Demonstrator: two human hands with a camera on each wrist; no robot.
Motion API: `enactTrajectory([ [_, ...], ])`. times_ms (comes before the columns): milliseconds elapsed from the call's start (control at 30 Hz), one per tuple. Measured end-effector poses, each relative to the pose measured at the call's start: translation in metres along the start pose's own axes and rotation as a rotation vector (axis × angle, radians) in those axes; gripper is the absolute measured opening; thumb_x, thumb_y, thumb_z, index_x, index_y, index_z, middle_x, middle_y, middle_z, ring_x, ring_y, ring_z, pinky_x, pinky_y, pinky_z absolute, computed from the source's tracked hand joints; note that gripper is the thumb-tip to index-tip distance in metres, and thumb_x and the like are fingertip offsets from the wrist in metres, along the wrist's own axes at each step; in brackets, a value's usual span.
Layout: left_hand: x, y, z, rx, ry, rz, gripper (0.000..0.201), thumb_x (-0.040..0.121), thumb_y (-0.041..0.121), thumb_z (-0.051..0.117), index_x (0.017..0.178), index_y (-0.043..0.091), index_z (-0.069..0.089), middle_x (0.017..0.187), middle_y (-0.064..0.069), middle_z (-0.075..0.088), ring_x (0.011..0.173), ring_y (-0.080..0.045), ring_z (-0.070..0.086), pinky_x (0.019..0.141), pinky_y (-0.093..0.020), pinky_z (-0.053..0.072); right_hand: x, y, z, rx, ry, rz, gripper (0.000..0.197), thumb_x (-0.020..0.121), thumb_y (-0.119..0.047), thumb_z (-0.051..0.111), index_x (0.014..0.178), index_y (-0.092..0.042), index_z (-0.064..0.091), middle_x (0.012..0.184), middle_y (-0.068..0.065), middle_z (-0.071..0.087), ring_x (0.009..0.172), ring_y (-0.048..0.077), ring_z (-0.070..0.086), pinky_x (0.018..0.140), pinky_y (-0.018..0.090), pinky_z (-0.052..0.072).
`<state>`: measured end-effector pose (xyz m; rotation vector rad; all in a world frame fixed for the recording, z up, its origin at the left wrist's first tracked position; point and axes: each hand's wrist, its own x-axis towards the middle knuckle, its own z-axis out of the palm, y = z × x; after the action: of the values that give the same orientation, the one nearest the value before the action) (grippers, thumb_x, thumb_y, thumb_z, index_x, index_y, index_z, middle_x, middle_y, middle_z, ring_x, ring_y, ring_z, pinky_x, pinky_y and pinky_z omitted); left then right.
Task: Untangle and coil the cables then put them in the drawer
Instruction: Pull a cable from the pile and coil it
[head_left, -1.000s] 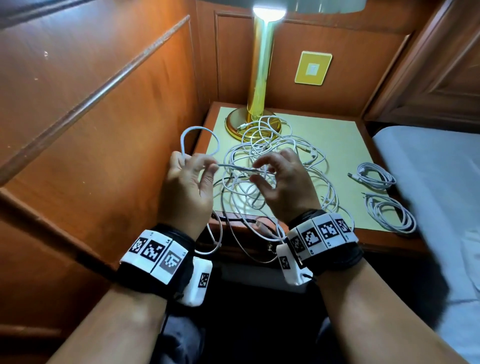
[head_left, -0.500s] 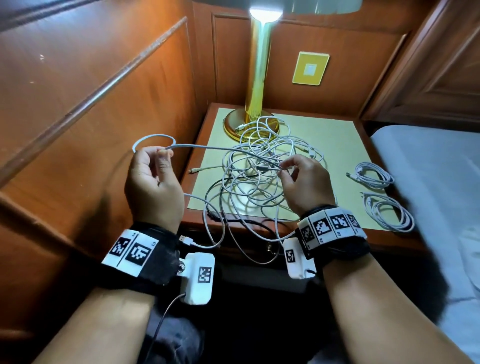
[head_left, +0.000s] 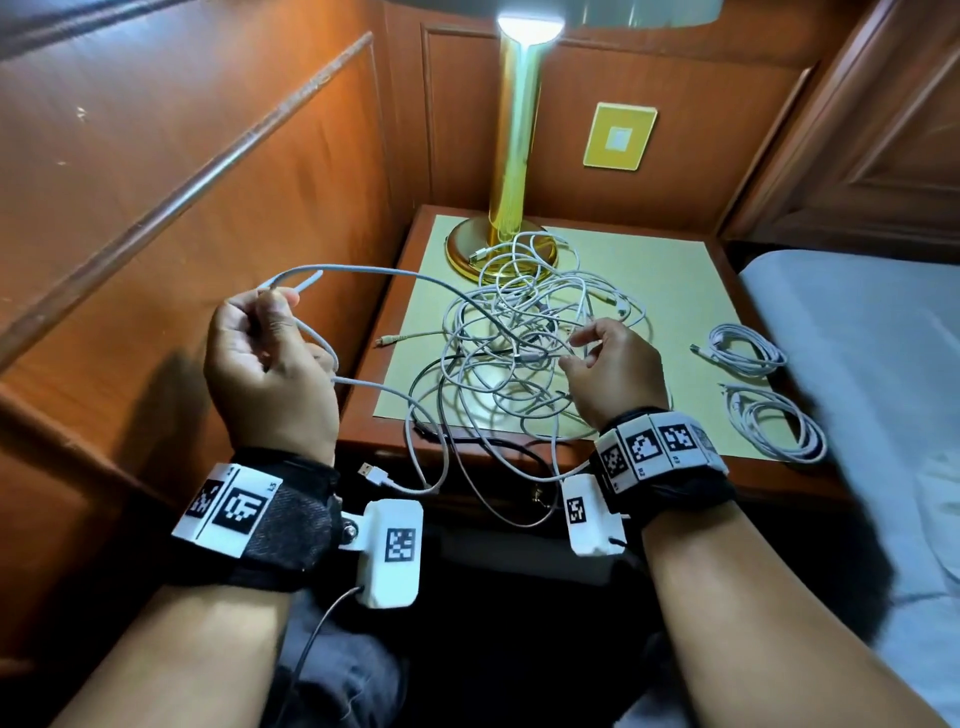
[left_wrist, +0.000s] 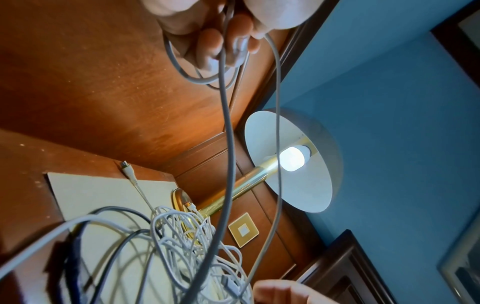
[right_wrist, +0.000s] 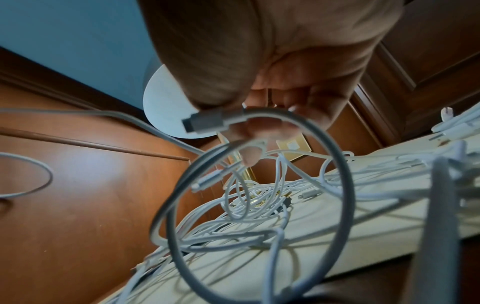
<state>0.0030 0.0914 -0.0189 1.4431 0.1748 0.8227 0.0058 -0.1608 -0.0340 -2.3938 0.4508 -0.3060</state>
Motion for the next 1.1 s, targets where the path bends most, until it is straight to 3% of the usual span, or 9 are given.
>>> enactTrajectory([
  [200,-0.015,0.005,0.005,0.113,-0.134,0.090,0.015,0.101,0.031,0.049,0.089,0.030,0.057,0.056,-0.002,0.049,0.044,-0.021,0.047,0.049,-0.025,0.037,-0.010,-0.016,0.003,-0.072,-0.124,-0.277,0.047,0.085,-0.003,0.060,0.121,-0.034,0.063,0.091,-0.008,0.052,0.083,0.013,0.050,0.080,0.027,0.043],
  [333,-0.024,0.006,0.010,0.132,-0.196,0.094,0.014,0.101,0.027,0.050,0.094,0.020,0.060,0.055,0.002,0.049,0.042,-0.010,0.044,0.047,-0.020,0.037,-0.019,-0.024,0.003,-0.079,-0.280,-0.370,0.035,0.086,-0.019,0.061,0.116,-0.036,0.068,0.079,-0.018,0.040,0.070,-0.001,0.044,0.075,0.027,0.041],
  [467,-0.020,0.000,0.010,0.128,-0.185,0.059,0.017,0.096,0.040,0.051,0.088,0.029,0.061,0.055,0.000,0.051,0.043,-0.020,0.047,0.051,-0.025,0.039,-0.022,-0.026,0.001,-0.100,-0.349,-0.379,0.033,0.079,-0.041,0.054,0.107,-0.038,0.071,0.080,-0.017,0.044,0.075,-0.004,0.047,0.097,0.038,0.041],
  [533,-0.014,-0.003,0.008,0.129,-0.133,0.026,0.020,0.094,0.045,0.052,0.085,0.031,0.063,0.061,-0.006,0.055,0.047,-0.026,0.050,0.053,-0.029,0.041,-0.020,-0.025,-0.003,-0.151,-0.347,-0.386,0.030,0.081,-0.038,0.056,0.107,-0.043,0.069,0.084,-0.019,0.045,0.084,-0.004,0.047,0.103,0.039,0.031],
  [667,-0.005,-0.005,0.003,0.099,-0.057,-0.014,0.018,0.096,0.040,0.052,0.084,0.029,0.061,0.065,-0.004,0.058,0.043,-0.024,0.051,0.047,-0.029,0.039,-0.018,-0.020,-0.009,-0.304,-0.320,-0.419,0.039,0.081,-0.035,0.062,0.115,-0.054,0.061,0.113,-0.018,0.047,0.126,0.015,0.033,0.109,0.044,0.014],
  [733,-0.006,-0.004,0.003,0.089,-0.061,-0.025,0.017,0.098,0.035,0.051,0.085,0.027,0.060,0.059,0.006,0.056,0.039,-0.019,0.051,0.044,-0.027,0.038,-0.020,-0.020,-0.009,-0.316,-0.323,-0.444,0.040,0.078,-0.036,0.064,0.112,-0.055,0.062,0.123,-0.018,0.044,0.136,0.017,0.024,0.117,0.053,0.001],
  [800,-0.009,-0.004,0.003,0.091,-0.070,-0.025,0.019,0.099,0.034,0.050,0.089,0.022,0.062,0.053,0.012,0.052,0.038,-0.014,0.050,0.044,-0.026,0.040,-0.022,-0.020,-0.007,-0.294,-0.311,-0.491,0.037,0.076,-0.036,0.067,0.108,-0.053,0.064,0.123,-0.018,0.043,0.136,0.014,0.021,0.118,0.051,-0.006],
  [1000,-0.014,0.002,0.007,0.062,-0.088,-0.016,0.023,0.105,0.024,0.047,0.099,0.006,0.060,0.068,0.005,0.058,0.036,-0.011,0.048,0.042,-0.023,0.040,-0.021,-0.023,0.005,-0.435,-0.285,-0.548,0.026,0.084,-0.056,0.068,0.108,-0.046,0.067,0.101,-0.019,0.045,0.117,0.017,0.041,0.105,0.043,0.024],
  [1100,-0.015,0.003,0.007,0.073,-0.090,-0.023,0.021,0.104,0.023,0.048,0.099,0.007,0.060,0.059,0.013,0.057,0.036,-0.010,0.048,0.041,-0.022,0.040,-0.018,-0.022,0.008,-0.369,-0.254,-0.549,0.016,0.089,-0.050,0.065,0.099,-0.039,0.071,0.089,-0.019,0.050,0.106,0.015,0.053,0.101,0.041,0.028],
])
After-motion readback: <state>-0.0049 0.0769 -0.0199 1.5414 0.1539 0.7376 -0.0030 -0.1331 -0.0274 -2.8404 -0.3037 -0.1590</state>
